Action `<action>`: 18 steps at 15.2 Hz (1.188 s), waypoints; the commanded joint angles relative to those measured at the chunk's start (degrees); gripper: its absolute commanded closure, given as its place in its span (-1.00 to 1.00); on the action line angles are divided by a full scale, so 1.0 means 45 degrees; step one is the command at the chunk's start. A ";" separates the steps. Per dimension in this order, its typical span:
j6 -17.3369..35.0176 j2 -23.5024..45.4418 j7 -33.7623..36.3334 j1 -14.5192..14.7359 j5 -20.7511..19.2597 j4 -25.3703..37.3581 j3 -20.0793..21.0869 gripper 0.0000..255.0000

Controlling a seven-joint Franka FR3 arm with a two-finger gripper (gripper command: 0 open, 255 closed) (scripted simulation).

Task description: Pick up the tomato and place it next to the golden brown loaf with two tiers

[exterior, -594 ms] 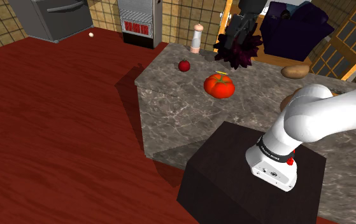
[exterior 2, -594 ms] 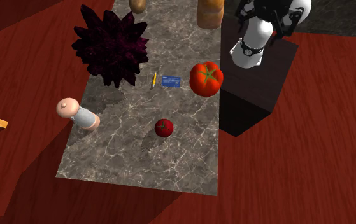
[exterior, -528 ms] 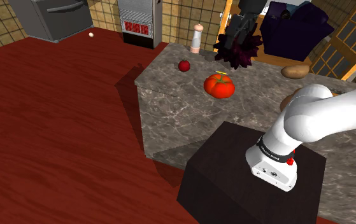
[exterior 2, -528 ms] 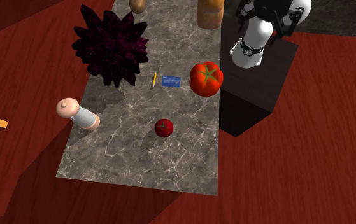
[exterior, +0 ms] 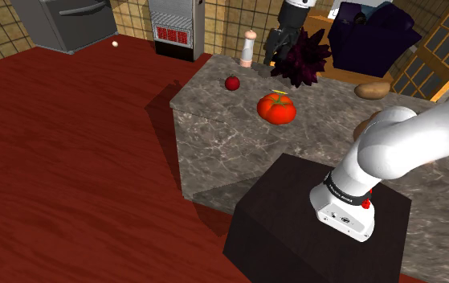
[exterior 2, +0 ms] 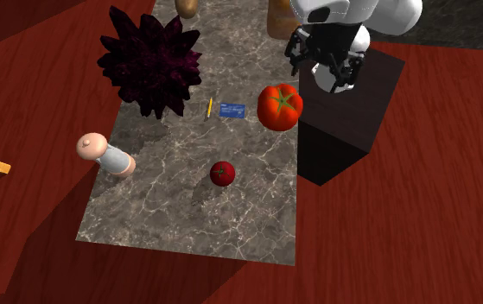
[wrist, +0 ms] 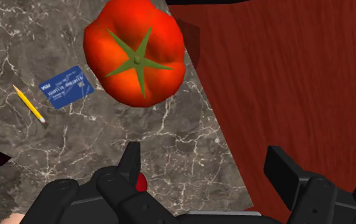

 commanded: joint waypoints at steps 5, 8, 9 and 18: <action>0.2079 0.2696 -0.0545 -0.0062 0.0051 0.0844 -0.0599 -1.00; 0.2924 0.4091 -0.0864 -0.0070 0.0213 0.1484 -0.0892 -1.00; 0.3177 0.4563 -0.0979 -0.0073 0.0290 0.1731 -0.0984 -1.00; 0.4729 0.8907 -0.2165 -0.0283 0.1465 0.4692 -0.1579 -1.00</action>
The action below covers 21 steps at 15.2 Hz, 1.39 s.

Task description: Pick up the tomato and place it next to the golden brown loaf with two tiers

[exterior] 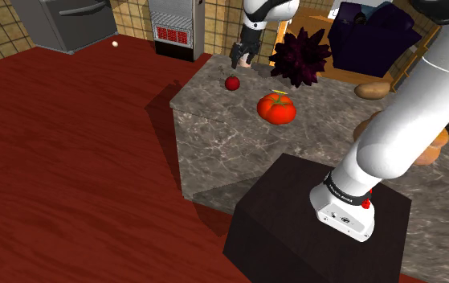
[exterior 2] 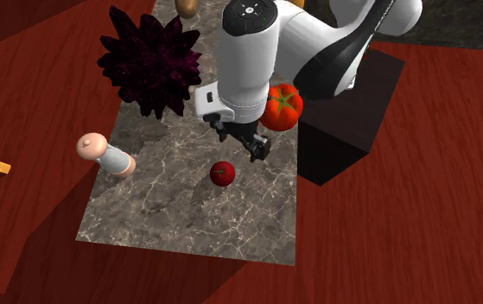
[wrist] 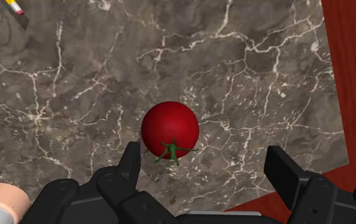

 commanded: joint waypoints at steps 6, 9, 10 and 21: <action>0.0485 0.2968 -0.0784 -0.0424 0.0963 0.2540 -0.0096 -1.00; 0.0882 0.3277 -0.0860 -0.0444 0.1083 0.2441 -0.0048 -1.00; 0.1012 0.3383 -0.0886 -0.0452 0.1125 0.2413 -0.0031 -1.00; 0.1341 0.3666 -0.0955 -0.0472 0.1233 0.2357 0.0015 1.00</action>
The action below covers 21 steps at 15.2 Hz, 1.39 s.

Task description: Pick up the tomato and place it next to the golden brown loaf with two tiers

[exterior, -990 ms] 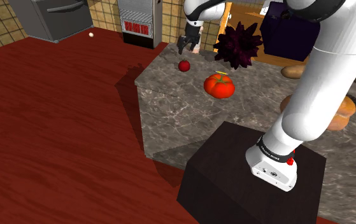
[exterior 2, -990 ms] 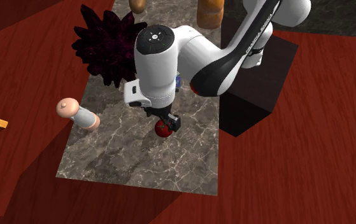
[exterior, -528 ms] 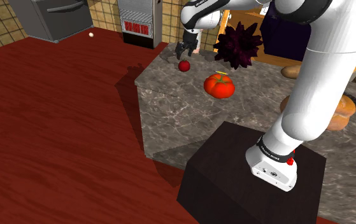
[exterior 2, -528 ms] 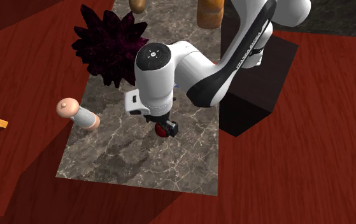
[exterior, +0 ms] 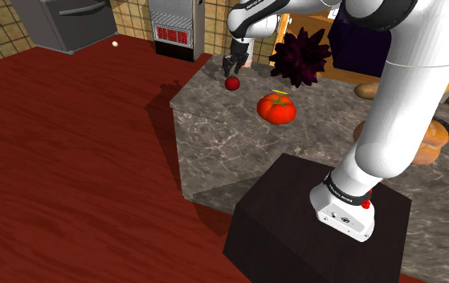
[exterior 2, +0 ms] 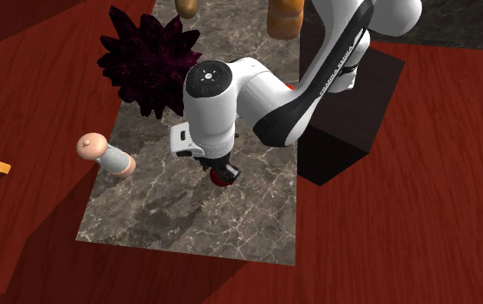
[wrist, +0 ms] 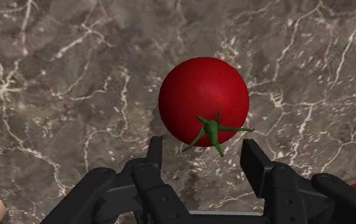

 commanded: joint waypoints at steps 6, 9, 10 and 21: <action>0.0000 0.0000 -0.0001 -0.0001 0.0000 0.0000 0.0000 1.00; 0.0002 0.0000 -0.0001 0.0000 0.0001 -0.0001 0.0000 1.00; -0.0141 -0.0082 0.0033 0.0009 -0.0040 0.0063 -0.0015 1.00; -0.1773 -0.0835 0.0358 0.0075 -0.0409 0.0976 -0.0139 1.00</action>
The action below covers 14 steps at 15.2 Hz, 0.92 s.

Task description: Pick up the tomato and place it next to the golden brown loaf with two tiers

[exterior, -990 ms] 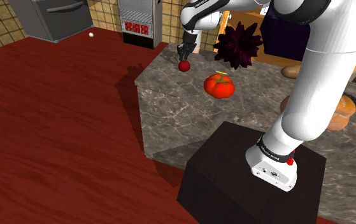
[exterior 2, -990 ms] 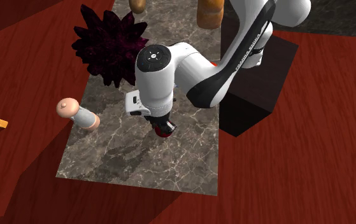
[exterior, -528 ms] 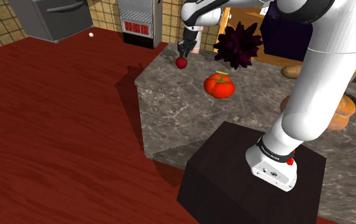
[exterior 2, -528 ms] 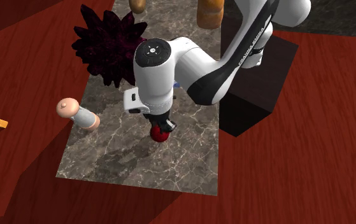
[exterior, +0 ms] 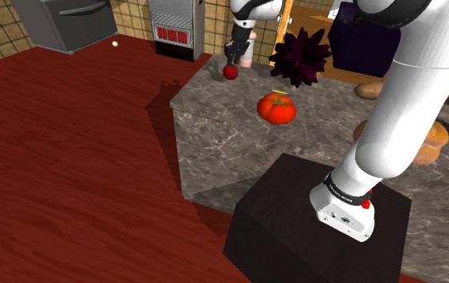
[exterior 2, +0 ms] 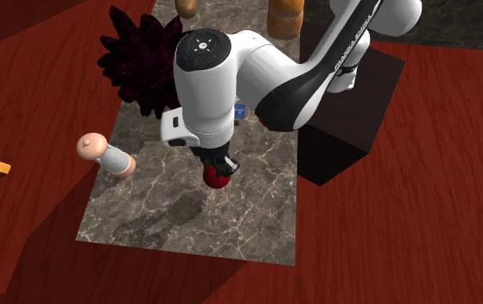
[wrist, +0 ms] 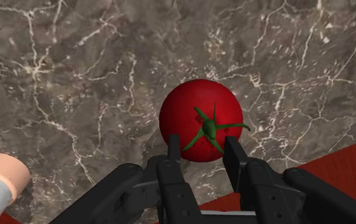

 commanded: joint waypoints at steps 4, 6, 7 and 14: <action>-0.0798 -0.0269 0.0108 0.0001 -0.0131 0.0540 -0.0046 1.00; -0.1111 -0.0356 0.0153 0.0004 -0.0176 0.0770 -0.0058 1.00; -0.1268 -0.0395 0.0174 0.0005 -0.0197 0.0890 -0.0064 1.00; -0.2393 -0.0598 0.0307 0.0000 -0.0314 0.1824 -0.0097 1.00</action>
